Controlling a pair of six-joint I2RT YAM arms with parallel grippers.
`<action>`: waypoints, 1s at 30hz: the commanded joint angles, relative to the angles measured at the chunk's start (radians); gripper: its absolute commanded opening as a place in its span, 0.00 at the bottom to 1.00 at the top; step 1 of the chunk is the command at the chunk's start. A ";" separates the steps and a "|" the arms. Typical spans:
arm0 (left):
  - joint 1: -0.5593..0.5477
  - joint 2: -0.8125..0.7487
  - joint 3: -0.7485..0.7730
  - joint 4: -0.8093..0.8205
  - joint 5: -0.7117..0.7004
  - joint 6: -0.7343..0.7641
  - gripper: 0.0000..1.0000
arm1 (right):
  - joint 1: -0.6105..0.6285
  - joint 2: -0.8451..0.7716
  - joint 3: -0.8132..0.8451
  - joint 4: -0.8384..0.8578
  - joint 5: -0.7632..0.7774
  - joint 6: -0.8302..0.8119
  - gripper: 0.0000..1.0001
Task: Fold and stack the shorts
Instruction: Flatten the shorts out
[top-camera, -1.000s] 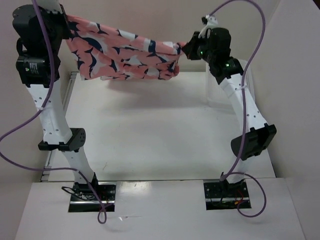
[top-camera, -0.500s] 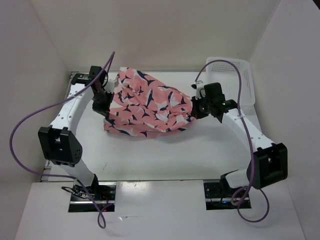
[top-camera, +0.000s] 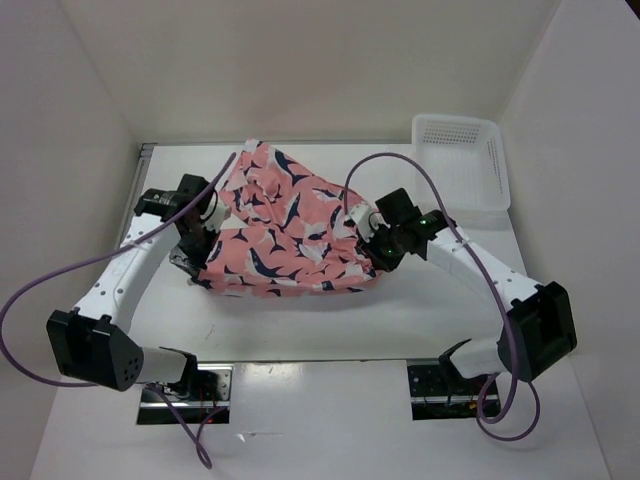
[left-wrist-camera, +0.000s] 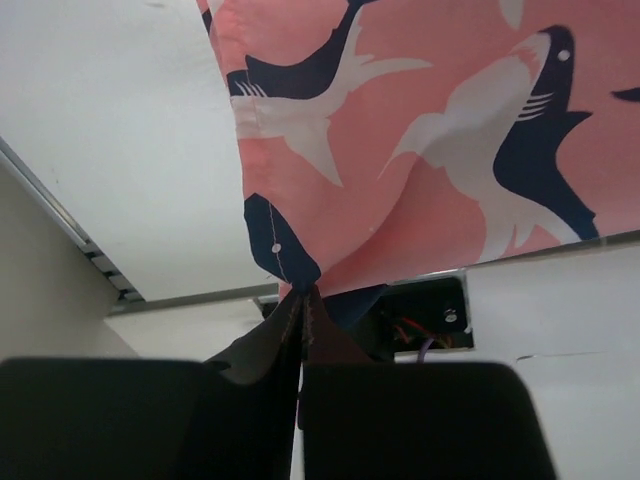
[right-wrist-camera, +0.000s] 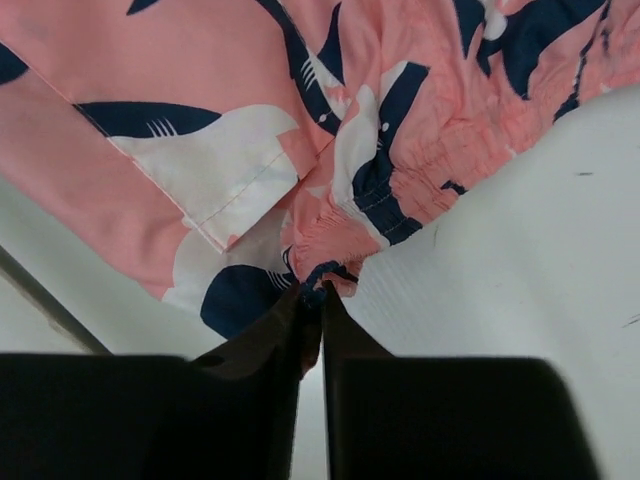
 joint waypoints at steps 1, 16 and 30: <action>-0.030 -0.023 -0.064 -0.014 -0.083 0.004 0.06 | 0.053 0.018 -0.034 -0.077 0.077 -0.116 0.23; 0.031 0.042 0.029 0.430 -0.073 0.004 0.88 | 0.080 0.027 0.111 -0.067 0.162 -0.096 1.00; 0.073 0.808 0.669 0.613 0.139 0.004 0.72 | -0.061 0.459 0.544 0.265 0.082 0.313 0.84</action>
